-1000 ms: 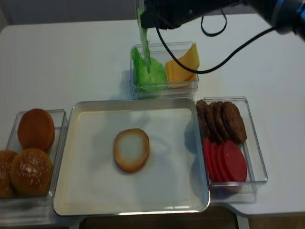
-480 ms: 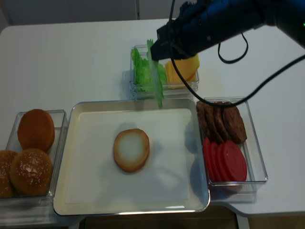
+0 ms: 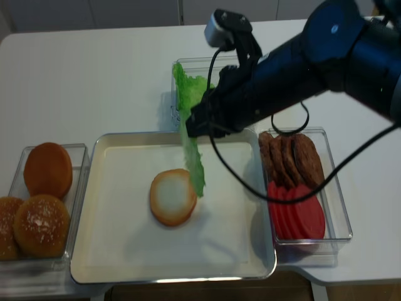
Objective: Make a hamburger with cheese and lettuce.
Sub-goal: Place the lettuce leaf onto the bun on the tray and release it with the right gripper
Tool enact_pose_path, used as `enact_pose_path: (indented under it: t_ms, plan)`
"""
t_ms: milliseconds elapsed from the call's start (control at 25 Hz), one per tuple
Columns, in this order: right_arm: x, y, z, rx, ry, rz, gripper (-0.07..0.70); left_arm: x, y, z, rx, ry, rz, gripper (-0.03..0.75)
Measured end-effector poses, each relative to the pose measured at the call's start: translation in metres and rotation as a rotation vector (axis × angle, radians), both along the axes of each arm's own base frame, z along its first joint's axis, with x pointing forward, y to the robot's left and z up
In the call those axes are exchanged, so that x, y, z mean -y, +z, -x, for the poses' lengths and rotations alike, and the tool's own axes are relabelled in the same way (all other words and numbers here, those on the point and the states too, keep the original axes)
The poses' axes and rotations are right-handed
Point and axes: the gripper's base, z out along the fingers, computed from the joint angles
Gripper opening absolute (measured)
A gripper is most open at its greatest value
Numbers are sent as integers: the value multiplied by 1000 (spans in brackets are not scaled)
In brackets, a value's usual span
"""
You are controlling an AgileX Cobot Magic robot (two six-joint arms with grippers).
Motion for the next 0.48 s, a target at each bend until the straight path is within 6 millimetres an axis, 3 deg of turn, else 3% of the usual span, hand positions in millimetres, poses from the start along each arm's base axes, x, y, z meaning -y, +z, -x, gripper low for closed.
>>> enact_pose_path:
  t_ms: [480]
  plan:
    - [-15, -10, 5, 164, 13, 100, 16, 0, 0, 0, 0, 0, 0, 362]
